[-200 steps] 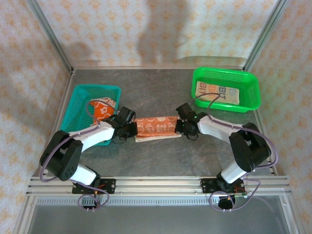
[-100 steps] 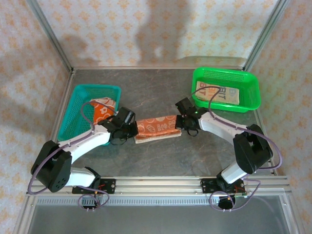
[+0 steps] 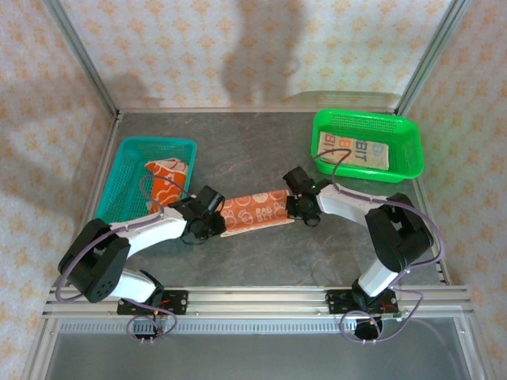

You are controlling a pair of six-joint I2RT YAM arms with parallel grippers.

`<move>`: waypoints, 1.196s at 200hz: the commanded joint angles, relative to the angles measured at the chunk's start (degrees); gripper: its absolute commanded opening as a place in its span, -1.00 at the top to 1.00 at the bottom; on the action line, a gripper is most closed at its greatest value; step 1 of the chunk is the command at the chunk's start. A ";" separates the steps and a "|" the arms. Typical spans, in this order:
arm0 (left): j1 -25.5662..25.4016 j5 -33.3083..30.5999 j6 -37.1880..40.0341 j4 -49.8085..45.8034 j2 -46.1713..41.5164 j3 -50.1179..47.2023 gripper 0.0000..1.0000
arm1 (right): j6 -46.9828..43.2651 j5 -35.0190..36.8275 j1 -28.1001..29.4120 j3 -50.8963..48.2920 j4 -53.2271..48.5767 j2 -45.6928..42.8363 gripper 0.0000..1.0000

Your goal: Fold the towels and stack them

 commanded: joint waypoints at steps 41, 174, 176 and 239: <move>1.33 -4.11 6.12 -5.02 -0.80 5.58 0.00 | -4.33 1.12 0.06 1.54 1.60 -2.22 0.05; 1.74 -0.78 6.52 2.65 10.92 4.70 0.39 | -4.34 1.87 2.17 1.45 7.53 9.98 0.36; 1.77 -0.71 6.51 2.72 10.96 4.69 0.39 | -4.14 1.79 2.28 1.28 7.64 9.98 0.38; 1.74 -0.82 6.10 2.89 9.21 5.34 0.39 | -1.09 6.73 4.44 0.77 5.16 7.98 1.00</move>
